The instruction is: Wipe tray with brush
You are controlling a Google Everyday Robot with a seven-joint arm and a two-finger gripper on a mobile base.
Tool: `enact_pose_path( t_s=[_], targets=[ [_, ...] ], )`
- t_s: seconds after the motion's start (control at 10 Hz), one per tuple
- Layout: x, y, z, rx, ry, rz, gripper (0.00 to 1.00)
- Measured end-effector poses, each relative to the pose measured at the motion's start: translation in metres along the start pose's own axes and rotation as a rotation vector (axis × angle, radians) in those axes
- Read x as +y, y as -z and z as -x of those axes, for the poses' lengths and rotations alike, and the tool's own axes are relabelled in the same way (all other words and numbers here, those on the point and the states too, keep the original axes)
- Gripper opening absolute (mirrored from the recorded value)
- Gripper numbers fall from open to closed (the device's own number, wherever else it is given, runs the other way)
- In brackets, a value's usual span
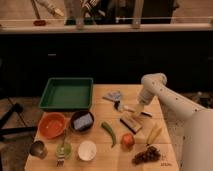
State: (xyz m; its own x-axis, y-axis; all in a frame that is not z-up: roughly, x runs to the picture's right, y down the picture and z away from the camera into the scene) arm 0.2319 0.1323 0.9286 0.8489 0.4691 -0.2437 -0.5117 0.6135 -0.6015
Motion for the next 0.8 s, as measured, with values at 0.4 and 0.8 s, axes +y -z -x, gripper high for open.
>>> enact_pose_path(
  t_s=[0.4,0.8],
  targets=[
    [0.0017,-0.006,-0.0027,0.006,0.036,0.008,0.51],
    [0.0025,-0.0039,-0.004,-0.003,0.04,0.01,0.11]
  ],
)
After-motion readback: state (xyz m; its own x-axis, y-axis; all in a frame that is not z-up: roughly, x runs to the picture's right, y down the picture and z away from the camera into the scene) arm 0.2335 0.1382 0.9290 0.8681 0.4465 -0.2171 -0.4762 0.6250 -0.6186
